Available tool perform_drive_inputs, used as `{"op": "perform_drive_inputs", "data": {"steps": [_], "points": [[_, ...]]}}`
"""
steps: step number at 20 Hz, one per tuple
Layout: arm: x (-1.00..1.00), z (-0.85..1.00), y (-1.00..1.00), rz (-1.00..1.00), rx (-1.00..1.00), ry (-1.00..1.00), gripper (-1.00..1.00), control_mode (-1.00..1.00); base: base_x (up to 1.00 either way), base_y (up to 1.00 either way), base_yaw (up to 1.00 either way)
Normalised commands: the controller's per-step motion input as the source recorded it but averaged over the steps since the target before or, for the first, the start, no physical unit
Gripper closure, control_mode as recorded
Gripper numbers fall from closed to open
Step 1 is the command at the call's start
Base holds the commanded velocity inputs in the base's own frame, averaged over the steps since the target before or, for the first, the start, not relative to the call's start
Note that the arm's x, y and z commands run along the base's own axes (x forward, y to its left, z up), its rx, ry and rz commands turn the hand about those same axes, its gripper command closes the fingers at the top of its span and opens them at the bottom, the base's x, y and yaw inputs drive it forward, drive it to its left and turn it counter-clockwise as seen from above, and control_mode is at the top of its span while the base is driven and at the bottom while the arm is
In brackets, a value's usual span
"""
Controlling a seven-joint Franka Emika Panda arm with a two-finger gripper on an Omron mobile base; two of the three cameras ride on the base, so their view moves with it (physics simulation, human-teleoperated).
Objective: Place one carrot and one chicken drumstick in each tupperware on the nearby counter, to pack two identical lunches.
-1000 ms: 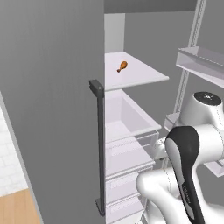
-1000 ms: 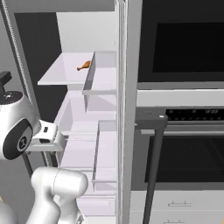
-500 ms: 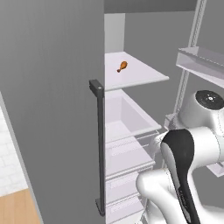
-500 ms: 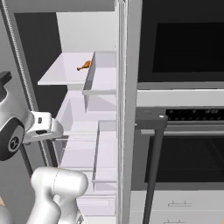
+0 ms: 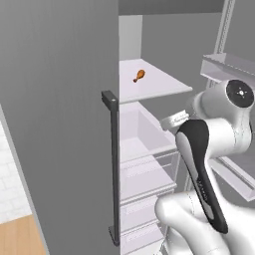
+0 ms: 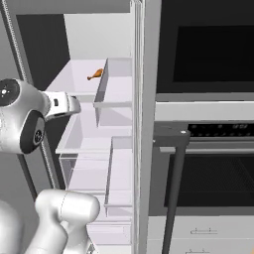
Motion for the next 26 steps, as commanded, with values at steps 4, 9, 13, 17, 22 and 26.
{"op": "perform_drive_inputs", "data": {"steps": [4, 9, 13, 17, 22, 26], "points": [[1.00, 0.59, 0.00, 0.00, 0.26, -0.10, -1.00, -1.00, 0.00, 0.00, 0.00], [1.00, 0.55, 0.00, -0.09, 0.15, 0.02, -1.00, -1.00, 0.00, 0.00, 0.00], [0.43, 0.44, 0.02, -0.03, 0.01, 0.12, -1.00, -1.00, 0.00, 0.00, 0.00], [0.34, -0.10, 0.15, -0.01, -0.02, 0.09, -1.00, -1.00, 0.00, 0.00, 0.00], [0.82, -0.44, 0.26, -0.08, -0.04, 0.06, -1.00, -1.00, 0.00, 0.00, 0.00], [0.98, -0.25, 0.04, -0.20, -0.03, 0.16, -1.00, -1.00, 0.00, 0.00, 0.00]]}}
